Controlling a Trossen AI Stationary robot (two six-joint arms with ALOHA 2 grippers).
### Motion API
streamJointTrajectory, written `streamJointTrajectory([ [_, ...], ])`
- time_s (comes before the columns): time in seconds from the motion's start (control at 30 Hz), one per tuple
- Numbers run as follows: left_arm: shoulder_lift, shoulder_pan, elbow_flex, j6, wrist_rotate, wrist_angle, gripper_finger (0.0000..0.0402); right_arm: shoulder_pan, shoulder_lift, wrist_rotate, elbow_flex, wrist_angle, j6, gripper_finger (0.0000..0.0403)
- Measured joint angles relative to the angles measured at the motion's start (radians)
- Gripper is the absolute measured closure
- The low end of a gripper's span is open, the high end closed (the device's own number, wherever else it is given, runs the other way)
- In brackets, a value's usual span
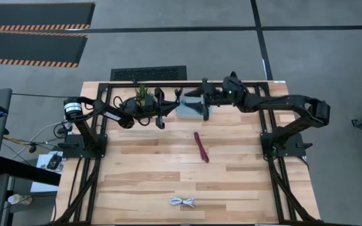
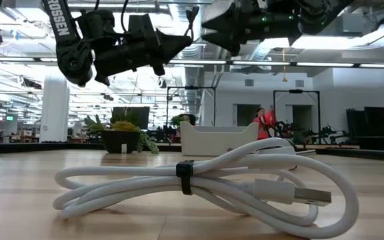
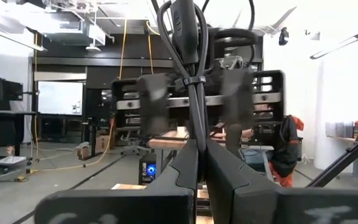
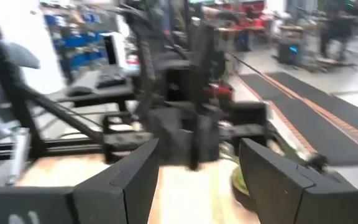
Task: Pick and place USB-C Cables
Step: Put the black charger cable into the white bin
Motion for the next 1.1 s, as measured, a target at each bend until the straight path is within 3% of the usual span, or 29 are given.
streamJointTrajectory([
  [0.53, 0.0, -0.005, 0.0, -0.004, -0.002, 0.0, 0.0401, 0.016, 0.067, 0.023, 0.002, 0.178, 0.029, 0.0157],
  [1.1, 0.0, -0.006, 0.0, -0.004, -0.002, -0.003, 0.0401, 0.019, 0.069, 0.018, 0.0, 0.184, 0.077, 0.0157],
])
